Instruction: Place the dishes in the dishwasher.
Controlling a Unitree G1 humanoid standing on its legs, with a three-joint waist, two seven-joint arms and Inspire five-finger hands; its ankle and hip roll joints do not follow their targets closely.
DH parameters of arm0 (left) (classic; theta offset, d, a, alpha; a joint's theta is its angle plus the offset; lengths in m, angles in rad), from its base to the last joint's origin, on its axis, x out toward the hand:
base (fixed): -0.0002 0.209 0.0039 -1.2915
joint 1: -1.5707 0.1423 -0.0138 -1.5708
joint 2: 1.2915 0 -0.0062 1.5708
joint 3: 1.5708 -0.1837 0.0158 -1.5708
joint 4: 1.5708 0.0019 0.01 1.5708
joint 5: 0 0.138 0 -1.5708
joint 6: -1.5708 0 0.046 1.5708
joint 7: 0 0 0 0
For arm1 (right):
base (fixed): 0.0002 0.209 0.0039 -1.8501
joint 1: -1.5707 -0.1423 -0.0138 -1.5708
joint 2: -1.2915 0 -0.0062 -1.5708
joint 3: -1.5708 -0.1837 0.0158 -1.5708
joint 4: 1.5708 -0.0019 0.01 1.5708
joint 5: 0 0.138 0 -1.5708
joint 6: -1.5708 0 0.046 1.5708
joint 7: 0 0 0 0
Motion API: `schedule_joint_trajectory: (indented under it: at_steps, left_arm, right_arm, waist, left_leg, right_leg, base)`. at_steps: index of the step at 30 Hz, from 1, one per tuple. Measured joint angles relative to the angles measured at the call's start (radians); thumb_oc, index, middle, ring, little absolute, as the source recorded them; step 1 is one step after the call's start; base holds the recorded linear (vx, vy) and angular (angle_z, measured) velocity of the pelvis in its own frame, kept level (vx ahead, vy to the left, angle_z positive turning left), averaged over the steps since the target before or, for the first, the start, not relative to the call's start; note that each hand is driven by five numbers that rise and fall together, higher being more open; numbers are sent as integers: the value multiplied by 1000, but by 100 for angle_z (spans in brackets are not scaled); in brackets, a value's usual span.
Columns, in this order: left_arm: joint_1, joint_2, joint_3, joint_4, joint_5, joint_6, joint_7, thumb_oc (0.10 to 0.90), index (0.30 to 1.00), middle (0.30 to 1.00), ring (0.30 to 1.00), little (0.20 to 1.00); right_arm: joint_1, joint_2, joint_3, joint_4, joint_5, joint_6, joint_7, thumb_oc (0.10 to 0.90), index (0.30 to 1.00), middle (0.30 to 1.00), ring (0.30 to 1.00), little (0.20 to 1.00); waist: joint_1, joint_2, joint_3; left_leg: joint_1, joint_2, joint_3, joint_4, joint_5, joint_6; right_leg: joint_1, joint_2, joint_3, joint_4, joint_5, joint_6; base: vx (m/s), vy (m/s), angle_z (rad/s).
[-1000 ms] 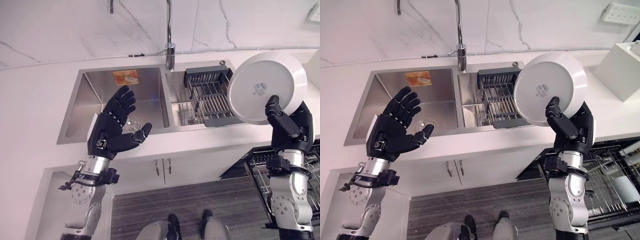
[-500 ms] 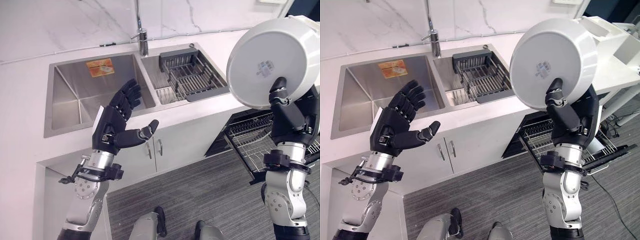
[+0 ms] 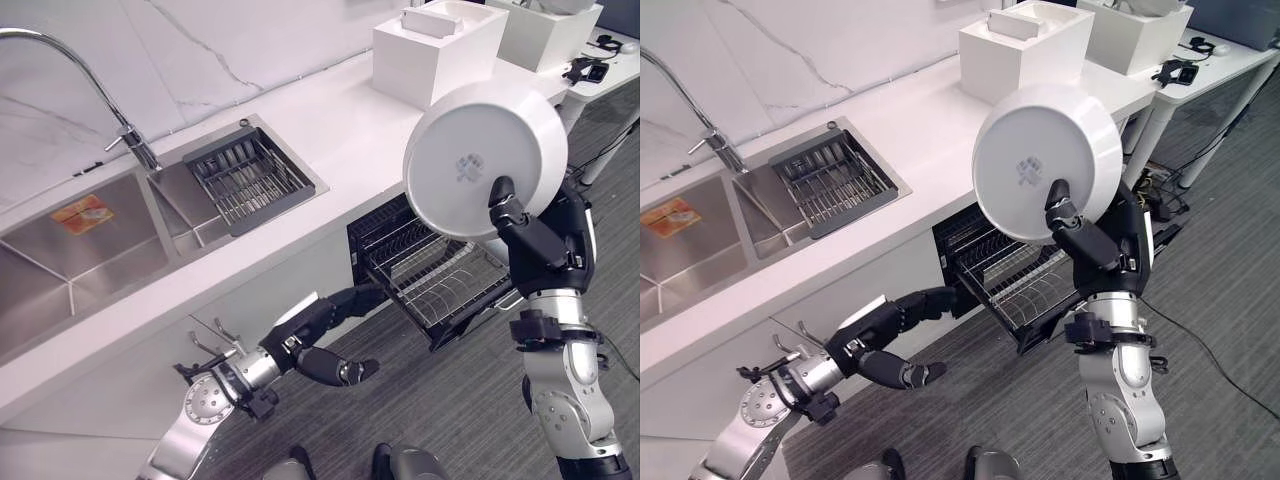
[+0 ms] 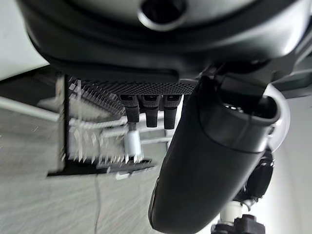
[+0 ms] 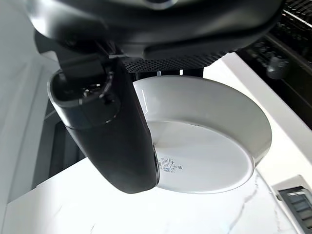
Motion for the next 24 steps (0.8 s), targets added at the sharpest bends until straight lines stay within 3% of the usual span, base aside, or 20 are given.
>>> schedule_joint_trajectory:
  at_steps: [1,2,4,7,9,11,13,17,19,21,23,24]
  left_arm:
    - [19,-23,-30,40,-33,36,4,800,900,900,900,900]
    - [21,-25,-51,73,-31,40,4,800,900,900,900,900]
    - [20,-25,-94,161,-22,81,-5,800,900,900,900,900]
    - [27,-19,-115,264,-11,133,30,800,900,900,900,900]
    - [42,-34,-111,331,-11,142,34,800,900,900,900,900]
    - [-2,-44,-150,543,59,200,36,800,900,900,900,900]
    - [-11,-56,-142,657,132,269,66,800,900,900,900,900]
    - [-8,-73,-116,690,179,287,93,800,900,900,900,900]
    - [-8,-77,-119,691,187,288,94,800,900,900,900,900]
    - [-10,-101,-104,715,214,283,101,800,900,900,900,900]
    - [-37,-100,-110,740,294,231,123,800,900,900,900,900]
    - [-53,-89,-134,727,320,216,133,800,900,900,900,900]
  right_arm:
    - [-30,30,15,41,-5,-2,-5,400,300,300,300,300]
    - [-34,46,28,54,-21,-2,-13,400,300,300,300,300]
    - [-12,53,42,59,-50,4,-16,400,300,300,300,300]
    - [-10,13,62,59,-64,28,-21,400,300,300,300,300]
    - [12,26,62,58,-64,28,-4,400,300,300,300,300]
    - [20,21,59,58,-63,36,-5,400,300,300,300,300]
    - [20,11,57,46,-71,36,-12,400,300,300,300,300]
    - [-5,-1,46,17,-203,25,-77,400,300,300,300,300]
    - [-17,-4,46,-9,-238,18,-78,400,300,300,300,300]
    - [-20,-20,40,-33,-245,14,-87,400,300,300,300,300]
    - [-49,-17,37,-29,-245,-1,-94,400,300,300,300,300]
    - [-50,-12,41,-29,-246,-22,-90,400,300,300,300,300]
  waist:
    - [8,15,-1]
    - [9,28,-2]
    - [7,54,1]
    - [18,61,11]
    - [18,59,12]
    - [-8,52,15]
    - [-20,41,16]
    - [9,39,18]
    - [12,38,18]
    - [5,36,19]
    - [11,22,32]
    - [14,17,30]
  left_leg:
    - [-33,-87,-100,54,-94,17]
    - [-57,-100,-93,86,-113,27]
    - [-111,-96,-69,97,-121,43]
    - [-126,-103,-64,90,-97,86]
    - [-113,-104,-35,78,-102,100]
    - [-102,-114,-19,69,-109,118]
    - [-103,-120,-17,66,-112,131]
    - [-66,-137,-6,42,-110,159]
    - [-63,-138,-5,45,-123,167]
    - [-67,-131,-23,68,-135,199]
    - [-73,-107,-14,87,-138,201]
    - [-67,-107,-9,76,-136,195]
  right_leg:
    - [-5,12,-2,-15,13,-11]
    - [-5,26,-8,-21,20,-11]
    - [-8,53,-41,-24,20,-13]
    - [-25,56,-27,-43,42,-8]
    - [-23,54,-4,-56,48,11]
    - [-19,40,0,-58,54,22]
    - [-20,36,0,-60,57,29]
    - [6,26,16,-80,60,55]
    - [18,34,22,-96,69,65]
    - [29,53,36,-83,94,92]
    - [-89,22,111,132,75,158]
    - [-87,-25,113,82,61,150]
  base:
    - [51,28,29]
    - [48,22,26]
    - [38,45,29]
    - [72,172,-1]
    - [141,179,-36]
    - [162,169,-23]
    - [107,128,1]
    - [148,168,-1]
    - [111,111,-8]
    - [34,-16,1]
    - [73,-158,-2]
    - [86,-406,-2]
